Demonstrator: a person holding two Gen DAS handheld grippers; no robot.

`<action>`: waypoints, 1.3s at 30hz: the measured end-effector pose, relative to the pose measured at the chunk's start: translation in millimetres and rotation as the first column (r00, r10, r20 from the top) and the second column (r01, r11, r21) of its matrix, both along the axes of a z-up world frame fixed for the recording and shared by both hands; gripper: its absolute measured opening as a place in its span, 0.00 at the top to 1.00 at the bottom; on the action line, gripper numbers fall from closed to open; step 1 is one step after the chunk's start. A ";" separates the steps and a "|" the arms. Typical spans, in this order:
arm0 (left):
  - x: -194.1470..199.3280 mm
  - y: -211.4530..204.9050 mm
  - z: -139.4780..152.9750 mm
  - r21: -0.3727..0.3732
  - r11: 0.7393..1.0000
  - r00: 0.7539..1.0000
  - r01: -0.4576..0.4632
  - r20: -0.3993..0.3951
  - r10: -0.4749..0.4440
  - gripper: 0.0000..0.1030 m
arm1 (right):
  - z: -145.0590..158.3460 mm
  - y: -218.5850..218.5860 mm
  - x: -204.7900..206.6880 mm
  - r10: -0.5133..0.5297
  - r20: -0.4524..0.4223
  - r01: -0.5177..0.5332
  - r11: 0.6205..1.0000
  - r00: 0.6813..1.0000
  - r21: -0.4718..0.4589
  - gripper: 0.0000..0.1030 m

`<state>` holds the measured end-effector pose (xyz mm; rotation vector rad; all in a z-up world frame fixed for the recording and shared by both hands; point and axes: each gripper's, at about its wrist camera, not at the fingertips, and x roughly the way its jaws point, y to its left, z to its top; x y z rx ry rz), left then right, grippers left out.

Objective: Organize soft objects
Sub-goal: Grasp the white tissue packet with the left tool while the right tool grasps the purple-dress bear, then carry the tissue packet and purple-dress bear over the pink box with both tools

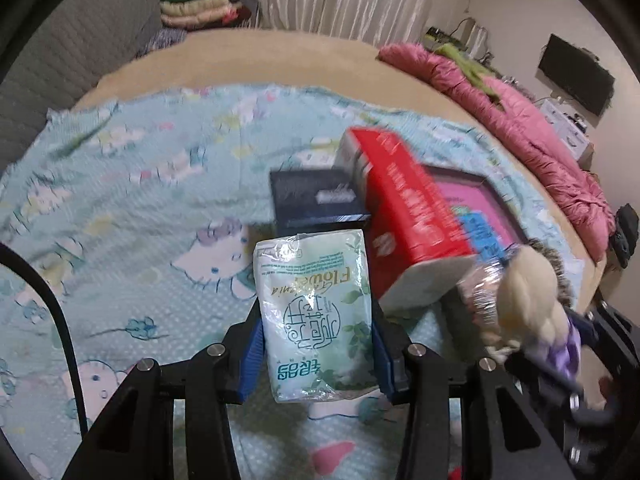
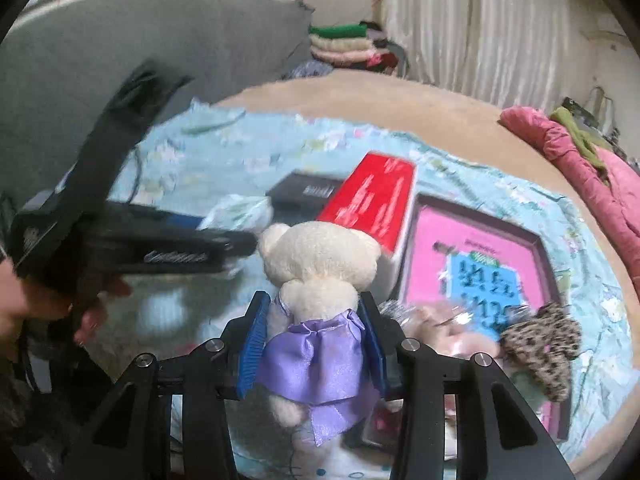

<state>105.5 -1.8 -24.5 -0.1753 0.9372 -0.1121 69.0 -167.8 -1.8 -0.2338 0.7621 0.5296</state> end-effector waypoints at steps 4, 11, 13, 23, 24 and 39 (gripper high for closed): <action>-5.7 -12.9 31.5 0.018 1.000 0.999 0.022 0.049 -0.023 0.55 | 25.8 -19.2 3.0 -0.059 0.025 0.058 0.998 0.998 0.031 0.56; -13.9 -48.5 82.0 0.052 0.996 0.988 0.070 0.137 -0.077 0.55 | 60.6 -56.5 9.7 -0.159 0.080 0.153 0.985 0.984 0.083 0.56; -14.8 -59.0 94.4 0.065 0.995 0.984 0.079 0.157 -0.088 0.55 | 73.2 -68.9 8.9 -0.186 0.096 0.176 0.979 0.978 0.104 0.56; -14.9 -111.7 133.9 0.119 0.986 0.971 0.121 0.191 -0.142 0.55 | 119.2 -120.1 6.3 -0.281 0.159 0.254 0.952 0.947 0.169 0.56; -14.5 -116.0 135.3 0.124 0.984 0.970 0.125 0.192 -0.147 0.55 | 121.0 -125.0 7.2 -0.288 0.156 0.260 0.949 0.945 0.176 0.56; 4.7 -181.5 125.9 0.180 0.964 0.962 0.196 0.156 -0.225 0.55 | 113.4 -171.4 16.5 -0.367 0.133 0.335 0.917 0.921 0.215 0.56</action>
